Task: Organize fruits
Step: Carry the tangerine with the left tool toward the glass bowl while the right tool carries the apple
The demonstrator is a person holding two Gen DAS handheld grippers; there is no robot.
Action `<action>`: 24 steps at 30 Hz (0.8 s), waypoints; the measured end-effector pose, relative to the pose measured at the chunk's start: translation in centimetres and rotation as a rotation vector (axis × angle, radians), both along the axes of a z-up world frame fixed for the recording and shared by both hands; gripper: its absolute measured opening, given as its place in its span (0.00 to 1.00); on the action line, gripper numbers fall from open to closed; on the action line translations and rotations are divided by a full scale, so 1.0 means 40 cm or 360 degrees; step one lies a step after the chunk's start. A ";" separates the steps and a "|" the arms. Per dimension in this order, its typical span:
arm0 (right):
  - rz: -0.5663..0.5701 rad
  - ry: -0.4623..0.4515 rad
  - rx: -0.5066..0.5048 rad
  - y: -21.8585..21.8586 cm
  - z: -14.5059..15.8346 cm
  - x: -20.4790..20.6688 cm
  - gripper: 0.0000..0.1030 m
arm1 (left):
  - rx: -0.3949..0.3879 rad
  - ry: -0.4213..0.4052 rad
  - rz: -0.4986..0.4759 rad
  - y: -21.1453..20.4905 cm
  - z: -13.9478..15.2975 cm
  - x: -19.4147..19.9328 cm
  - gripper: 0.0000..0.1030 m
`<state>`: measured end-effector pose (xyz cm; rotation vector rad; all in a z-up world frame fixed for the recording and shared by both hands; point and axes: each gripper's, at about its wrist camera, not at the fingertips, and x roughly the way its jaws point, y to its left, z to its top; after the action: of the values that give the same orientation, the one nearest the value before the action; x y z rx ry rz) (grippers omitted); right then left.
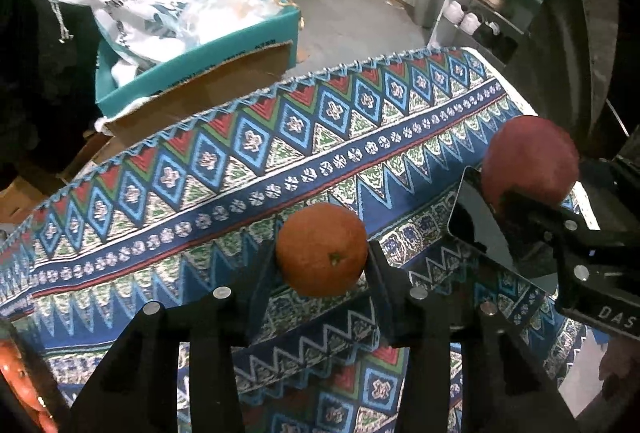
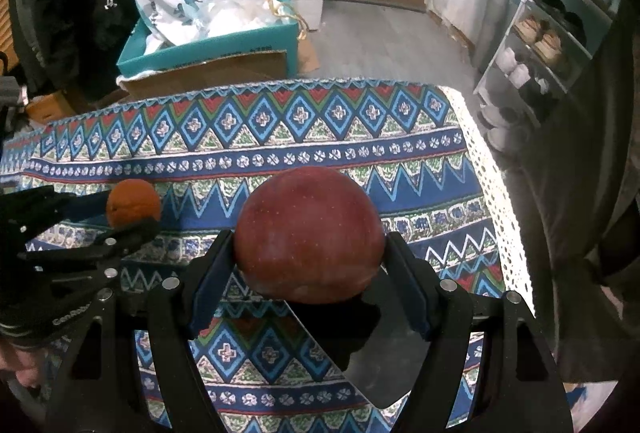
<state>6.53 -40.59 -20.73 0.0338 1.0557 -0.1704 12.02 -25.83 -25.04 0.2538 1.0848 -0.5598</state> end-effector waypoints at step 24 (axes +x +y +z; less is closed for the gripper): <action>0.0164 -0.0225 -0.0060 0.125 0.178 -0.063 0.73 | -0.0102 -0.0191 0.0110 0.159 0.218 -0.093 0.44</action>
<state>3.99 -35.58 -13.62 -0.0418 0.9105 -0.0932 8.29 -19.47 -16.33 0.1911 0.9541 -0.5104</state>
